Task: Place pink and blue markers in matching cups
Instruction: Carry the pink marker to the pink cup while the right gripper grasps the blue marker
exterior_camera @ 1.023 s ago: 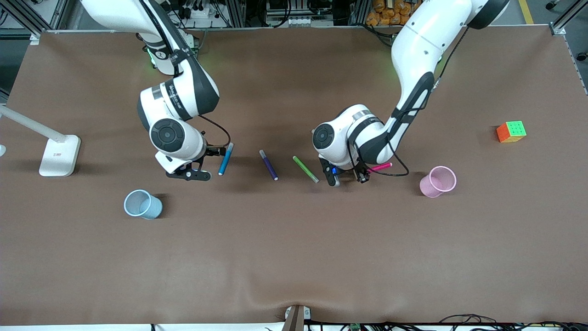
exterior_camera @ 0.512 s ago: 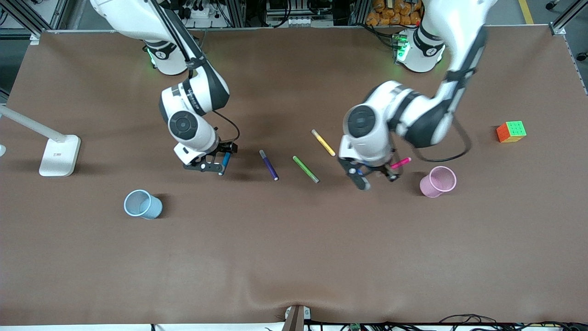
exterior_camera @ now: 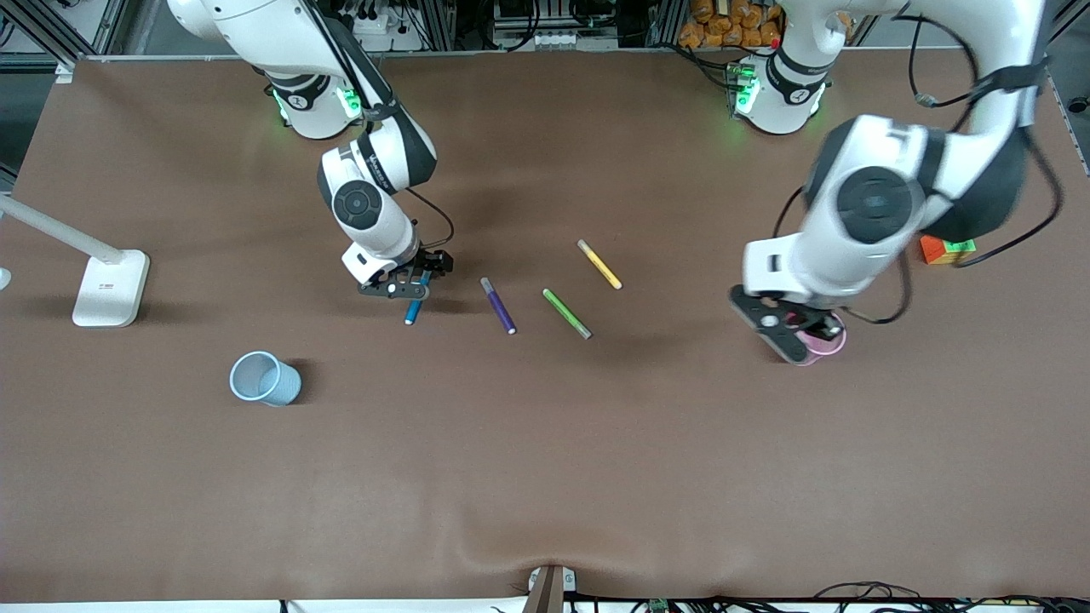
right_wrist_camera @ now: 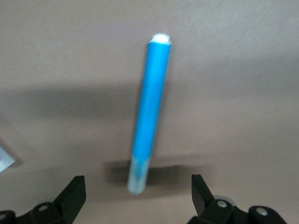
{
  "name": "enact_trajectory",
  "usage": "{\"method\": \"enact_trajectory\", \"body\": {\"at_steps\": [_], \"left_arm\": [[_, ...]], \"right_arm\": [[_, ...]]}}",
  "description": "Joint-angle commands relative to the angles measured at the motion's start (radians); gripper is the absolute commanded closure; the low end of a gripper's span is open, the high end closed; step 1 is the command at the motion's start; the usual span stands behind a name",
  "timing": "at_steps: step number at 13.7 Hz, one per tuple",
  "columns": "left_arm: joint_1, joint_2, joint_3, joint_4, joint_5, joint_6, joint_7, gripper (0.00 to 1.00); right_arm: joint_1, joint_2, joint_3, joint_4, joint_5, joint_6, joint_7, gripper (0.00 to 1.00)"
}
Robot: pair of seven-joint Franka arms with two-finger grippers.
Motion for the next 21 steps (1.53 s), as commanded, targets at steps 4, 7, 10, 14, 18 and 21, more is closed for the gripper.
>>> {"method": "enact_trajectory", "body": {"at_steps": [4, 7, 10, 14, 18, 21], "left_arm": [[0.176, -0.108, -0.013, -0.070, -0.197, 0.031, 0.323, 1.00], [0.262, -0.126, -0.013, -0.103, -0.334, 0.031, 0.490, 1.00], [0.299, -0.150, -0.013, -0.148, -0.411, 0.068, 0.584, 1.00], [0.353, -0.163, -0.012, -0.220, -0.535, 0.097, 0.728, 1.00], [0.360, -0.197, -0.012, -0.310, -0.643, 0.177, 0.837, 1.00], [0.399, -0.190, -0.012, -0.335, -0.673, 0.189, 0.968, 1.00]], "right_arm": [[0.022, 0.038, -0.008, -0.024, 0.047, 0.080, 0.003, 0.00], [0.017, 0.041, -0.009, -0.023, 0.045, 0.080, 0.003, 0.00], [0.017, 0.043, -0.009, -0.021, 0.045, 0.077, 0.006, 0.32], [0.017, 0.041, -0.009, -0.021, 0.047, 0.074, 0.012, 1.00], [-0.001, 0.029, -0.013, -0.020, 0.045, 0.064, 0.009, 1.00], [-0.018, 0.020, -0.013, -0.020, 0.045, 0.062, 0.002, 1.00]]}}
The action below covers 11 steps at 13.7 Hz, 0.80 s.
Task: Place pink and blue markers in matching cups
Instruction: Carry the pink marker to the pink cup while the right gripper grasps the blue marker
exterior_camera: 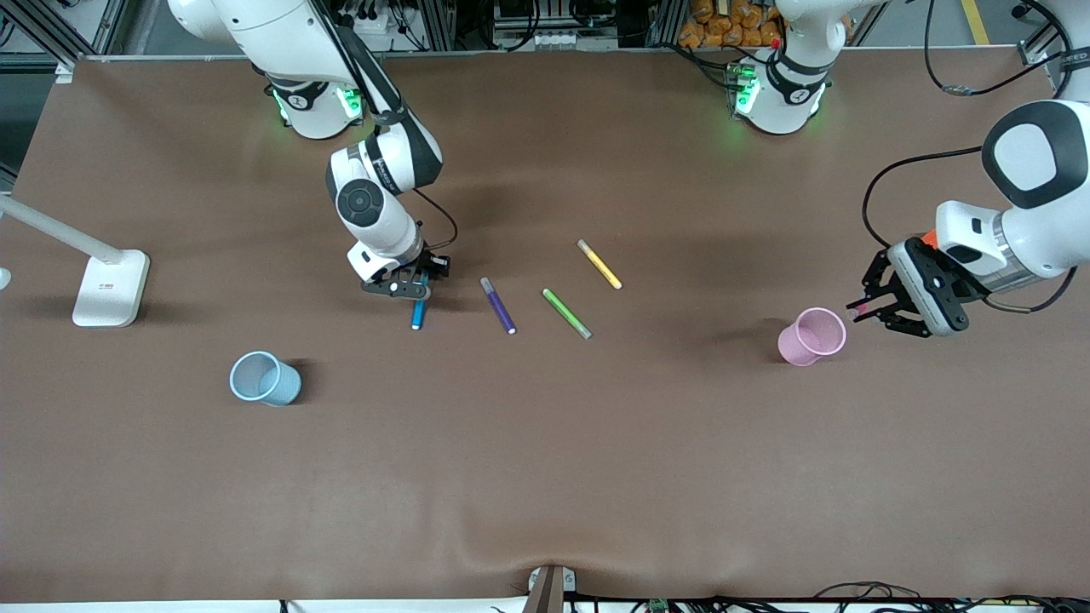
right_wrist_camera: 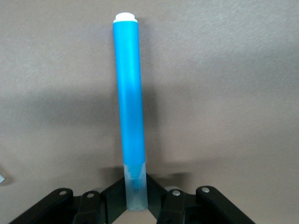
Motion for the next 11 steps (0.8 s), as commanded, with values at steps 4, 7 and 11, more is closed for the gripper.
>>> {"method": "enact_trajectory", "body": {"at_steps": [4, 7, 11], "left_arm": [[0.037, -0.012, -0.012, -0.052, -0.067, 0.026, 0.196, 1.00], [0.055, 0.023, -0.012, -0.058, -0.105, 0.026, 0.278, 1.00], [0.060, 0.031, -0.012, -0.075, -0.107, 0.026, 0.292, 1.00]], "right_arm": [[-0.024, -0.026, 0.005, -0.010, 0.012, -0.004, -0.008, 1.00], [-0.022, -0.051, 0.005, -0.010, 0.012, -0.004, -0.008, 1.00], [-0.022, -0.062, 0.003, -0.011, 0.012, -0.004, -0.008, 1.00]]}}
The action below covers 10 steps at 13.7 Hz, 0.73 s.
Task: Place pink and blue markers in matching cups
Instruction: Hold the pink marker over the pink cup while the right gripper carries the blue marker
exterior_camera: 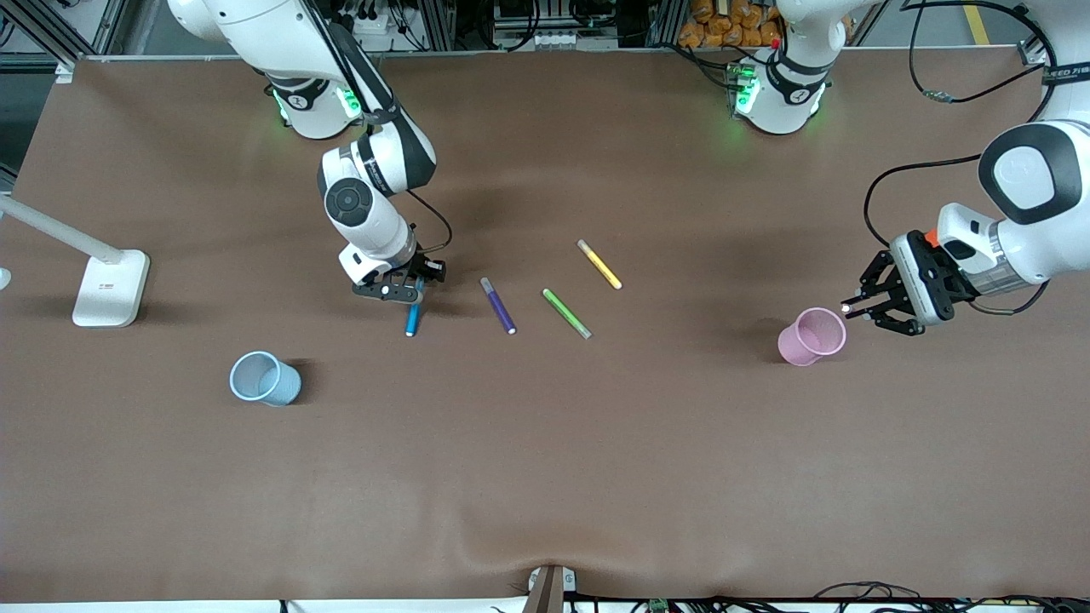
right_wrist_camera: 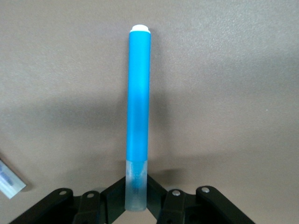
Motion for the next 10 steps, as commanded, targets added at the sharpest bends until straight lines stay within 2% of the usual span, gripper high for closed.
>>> {"method": "enact_trajectory", "body": {"at_steps": [1, 10], "left_arm": [[0.018, -0.007, -0.012, -0.014, -0.029, 0.014, 0.025, 1.00], [0.015, 0.003, -0.012, -0.013, -0.045, 0.014, 0.028, 1.00]], "right_arm": [[-0.012, -0.035, 0.007, -0.017, 0.012, -0.005, -0.007, 1.00], [-0.013, -0.025, 0.007, -0.004, 0.010, 0.012, -0.006, 1.00]]}}
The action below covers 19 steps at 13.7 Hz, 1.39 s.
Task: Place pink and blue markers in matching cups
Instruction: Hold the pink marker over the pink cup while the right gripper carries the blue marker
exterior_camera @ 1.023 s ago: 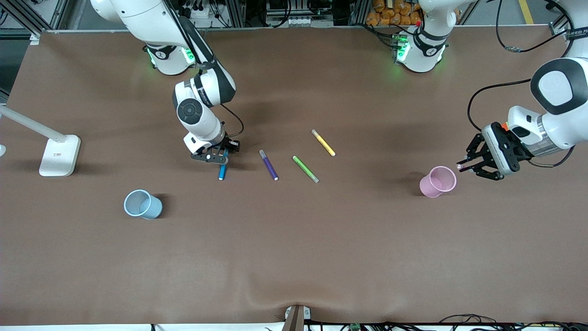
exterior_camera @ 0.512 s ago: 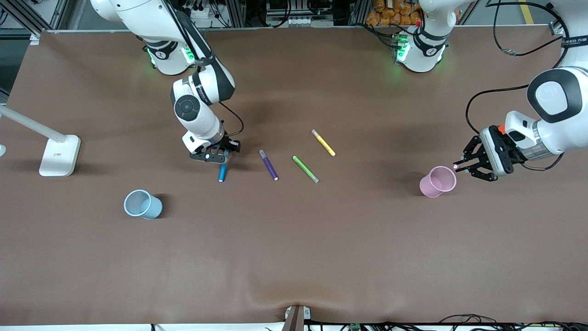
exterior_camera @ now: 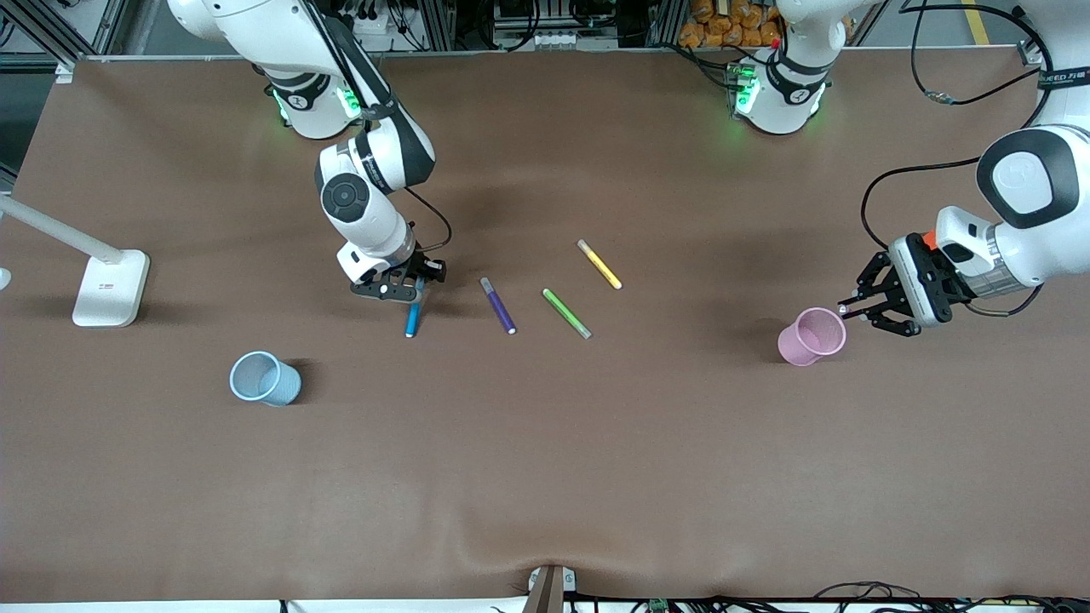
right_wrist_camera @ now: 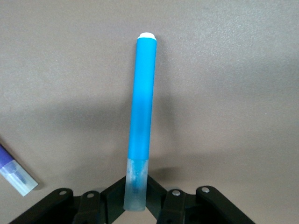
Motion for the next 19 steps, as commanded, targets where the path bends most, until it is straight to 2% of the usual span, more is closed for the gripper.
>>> {"method": "enact_trajectory", "body": {"at_steps": [1, 9, 15, 16, 19], "left_arm": [[0.013, -0.003, -0.012, -0.010, -0.024, 0.014, 0.028, 1.00], [0.011, -0.001, -0.012, -0.006, -0.024, 0.014, 0.028, 1.00], [0.011, 0.000, -0.012, -0.004, -0.021, 0.012, 0.028, 1.00], [0.010, 0.000, -0.012, -0.006, -0.021, 0.012, 0.028, 1.00], [0.010, 0.002, -0.012, -0.004, -0.021, 0.012, 0.028, 1.00]], "right_arm": [[-0.016, 0.001, 0.008, 0.005, 0.010, 0.006, -0.007, 1.00], [-0.035, 0.076, 0.008, 0.059, 0.009, 0.043, -0.012, 1.00], [-0.033, 0.078, 0.008, 0.059, 0.009, 0.038, -0.010, 1.00], [-0.033, 0.078, 0.008, 0.059, 0.009, 0.035, -0.010, 0.96], [-0.033, 0.075, 0.009, 0.059, 0.009, 0.030, -0.010, 0.95]]}}
